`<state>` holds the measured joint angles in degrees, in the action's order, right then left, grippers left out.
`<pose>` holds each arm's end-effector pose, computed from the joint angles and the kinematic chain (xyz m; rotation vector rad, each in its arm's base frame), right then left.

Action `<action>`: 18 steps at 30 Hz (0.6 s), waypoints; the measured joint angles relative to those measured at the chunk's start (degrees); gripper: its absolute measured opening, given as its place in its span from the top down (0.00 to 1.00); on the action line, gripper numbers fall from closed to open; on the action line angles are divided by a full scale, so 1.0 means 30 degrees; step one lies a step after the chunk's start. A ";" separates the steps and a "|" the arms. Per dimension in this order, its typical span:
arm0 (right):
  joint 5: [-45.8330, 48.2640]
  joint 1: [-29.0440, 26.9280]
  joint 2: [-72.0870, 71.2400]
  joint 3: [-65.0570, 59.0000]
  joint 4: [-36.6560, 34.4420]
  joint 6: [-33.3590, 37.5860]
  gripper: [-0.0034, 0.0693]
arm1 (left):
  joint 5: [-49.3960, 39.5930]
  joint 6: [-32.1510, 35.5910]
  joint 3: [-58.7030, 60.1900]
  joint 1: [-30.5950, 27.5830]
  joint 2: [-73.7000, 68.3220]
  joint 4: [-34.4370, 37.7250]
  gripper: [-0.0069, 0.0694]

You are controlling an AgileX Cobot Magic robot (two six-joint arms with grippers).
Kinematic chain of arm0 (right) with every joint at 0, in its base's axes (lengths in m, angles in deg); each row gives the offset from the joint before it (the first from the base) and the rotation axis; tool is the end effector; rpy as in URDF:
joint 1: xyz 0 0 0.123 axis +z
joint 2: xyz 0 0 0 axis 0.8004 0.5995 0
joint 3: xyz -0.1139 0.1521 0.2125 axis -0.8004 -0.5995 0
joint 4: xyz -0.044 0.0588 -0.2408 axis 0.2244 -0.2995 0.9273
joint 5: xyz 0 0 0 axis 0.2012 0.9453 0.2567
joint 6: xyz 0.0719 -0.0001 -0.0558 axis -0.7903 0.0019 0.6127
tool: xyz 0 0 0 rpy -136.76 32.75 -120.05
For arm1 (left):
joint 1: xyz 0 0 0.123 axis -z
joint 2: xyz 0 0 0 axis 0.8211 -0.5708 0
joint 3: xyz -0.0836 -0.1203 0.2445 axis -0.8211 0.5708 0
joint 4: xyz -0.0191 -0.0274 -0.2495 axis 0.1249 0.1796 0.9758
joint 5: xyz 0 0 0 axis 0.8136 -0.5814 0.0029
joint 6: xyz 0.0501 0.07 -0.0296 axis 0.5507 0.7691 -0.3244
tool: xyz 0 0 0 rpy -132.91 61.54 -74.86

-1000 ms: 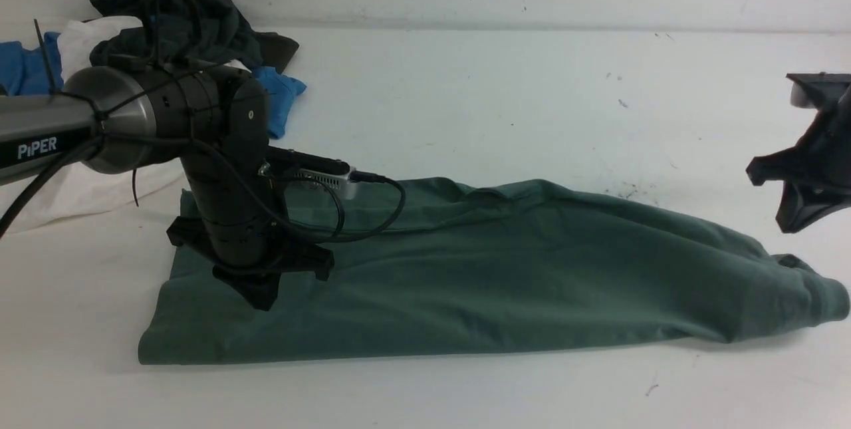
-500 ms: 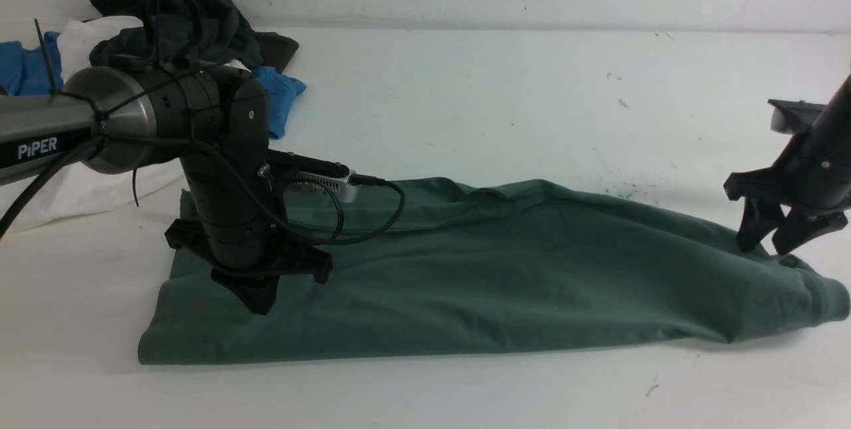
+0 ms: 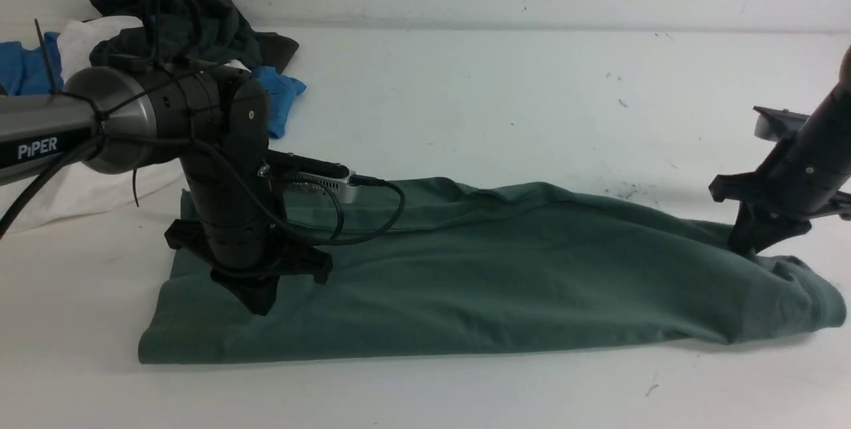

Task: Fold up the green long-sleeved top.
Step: Use both arms to drag the lower edge of the fabric forward and fold it over the upper edge

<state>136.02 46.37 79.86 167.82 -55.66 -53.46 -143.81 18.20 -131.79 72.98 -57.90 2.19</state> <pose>0.4090 -0.0303 0.1764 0.0203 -3.1066 -0.3196 0.3436 -0.1122 0.1847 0.3757 3.1030 -0.0390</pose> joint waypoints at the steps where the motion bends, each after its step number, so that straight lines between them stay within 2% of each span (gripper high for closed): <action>1: 0.0068 0.0000 -0.0237 0.0000 0.0159 0.0000 0.93 | 0.0000 0.0000 0.0000 0.0000 0.0000 0.0000 0.91; 11: 0.0391 0.0000 -0.1799 0.0857 0.1054 0.0000 0.93 | -0.0066 0.0034 0.0000 0.0000 0.0000 0.0000 0.91; 18: 0.0412 0.0000 -0.1114 0.0857 0.2752 -0.0872 0.91 | -0.0458 0.0077 0.0000 0.0000 0.0000 0.0000 0.91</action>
<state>137.26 46.37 76.52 170.39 -47.40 -56.08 -145.18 18.44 -131.79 72.98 -57.90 2.19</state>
